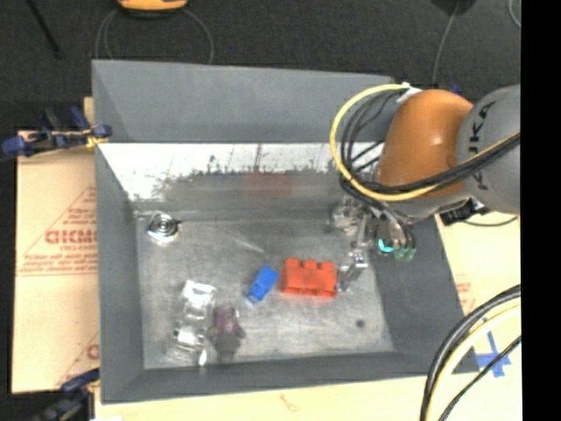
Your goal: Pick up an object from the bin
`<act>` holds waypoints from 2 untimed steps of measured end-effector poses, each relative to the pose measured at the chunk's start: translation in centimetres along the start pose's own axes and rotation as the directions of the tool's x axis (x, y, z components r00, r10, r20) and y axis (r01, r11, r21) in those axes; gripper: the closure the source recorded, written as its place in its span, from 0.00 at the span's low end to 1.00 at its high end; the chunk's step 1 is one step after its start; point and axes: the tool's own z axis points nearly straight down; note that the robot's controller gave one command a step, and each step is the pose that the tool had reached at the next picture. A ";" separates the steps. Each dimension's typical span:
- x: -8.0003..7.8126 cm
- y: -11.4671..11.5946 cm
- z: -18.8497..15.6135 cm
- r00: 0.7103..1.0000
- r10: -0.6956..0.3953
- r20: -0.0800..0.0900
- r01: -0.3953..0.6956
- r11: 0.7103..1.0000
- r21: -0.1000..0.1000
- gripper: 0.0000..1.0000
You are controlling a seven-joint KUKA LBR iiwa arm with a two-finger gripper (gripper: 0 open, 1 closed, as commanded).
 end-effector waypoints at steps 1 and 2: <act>3.7 3.8 8.4 0.988 -0.154 0.016 0.154 0.988 0.004 0.00; 3.4 3.8 8.1 0.987 -0.156 0.023 0.156 0.988 0.004 1.00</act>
Offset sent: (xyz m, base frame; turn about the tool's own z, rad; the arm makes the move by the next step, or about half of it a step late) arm -0.0405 0.0396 -0.0865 -0.1585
